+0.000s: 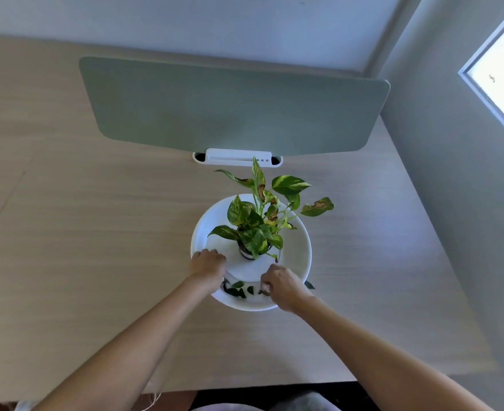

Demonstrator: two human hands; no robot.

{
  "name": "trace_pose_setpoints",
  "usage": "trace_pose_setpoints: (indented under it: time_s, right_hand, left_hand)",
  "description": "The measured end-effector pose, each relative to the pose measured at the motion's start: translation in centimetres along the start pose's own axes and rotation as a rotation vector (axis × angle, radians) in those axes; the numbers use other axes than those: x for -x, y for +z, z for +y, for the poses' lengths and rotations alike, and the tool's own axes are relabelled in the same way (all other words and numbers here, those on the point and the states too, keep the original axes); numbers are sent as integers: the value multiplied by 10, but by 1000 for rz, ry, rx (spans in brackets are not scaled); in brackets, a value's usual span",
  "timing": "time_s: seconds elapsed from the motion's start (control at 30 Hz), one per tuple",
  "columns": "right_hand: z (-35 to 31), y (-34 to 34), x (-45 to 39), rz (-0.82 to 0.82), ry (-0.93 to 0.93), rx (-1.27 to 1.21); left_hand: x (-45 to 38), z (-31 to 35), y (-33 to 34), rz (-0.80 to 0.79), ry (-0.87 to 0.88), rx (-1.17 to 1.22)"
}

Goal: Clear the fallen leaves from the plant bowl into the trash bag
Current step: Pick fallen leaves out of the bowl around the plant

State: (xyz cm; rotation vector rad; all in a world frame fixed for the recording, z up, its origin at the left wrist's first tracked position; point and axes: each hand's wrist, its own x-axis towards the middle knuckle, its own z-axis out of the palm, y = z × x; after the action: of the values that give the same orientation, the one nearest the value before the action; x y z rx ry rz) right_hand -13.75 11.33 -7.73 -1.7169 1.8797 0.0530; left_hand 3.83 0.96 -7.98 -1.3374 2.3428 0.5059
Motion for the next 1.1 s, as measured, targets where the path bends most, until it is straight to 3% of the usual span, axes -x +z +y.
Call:
trace_pose_setpoints:
  time_s: [0.1, 0.3, 0.67, 0.8, 0.93, 1.1]
  right_hand:
    - [5, -3, 3, 80, 133, 28]
    - [-20, 5, 1, -4, 254, 44]
    - [-52, 28, -11, 76, 312, -60]
    - [-45, 26, -13, 73, 232, -69]
    - [-31, 16, -11, 113, 275, -186]
    - [-15, -6, 11, 320, 496, -667]
  left_hand:
    - [8, 4, 0, -43, -42, -9]
    - [13, 31, 16, 18, -85, -90]
    - [10, 20, 22, 17, 121, 179]
    - [0, 7, 22, 11, 149, 430]
    - [0, -9, 3, 72, 44, 768]
    - [3, -23, -23, -54, -127, 1312]
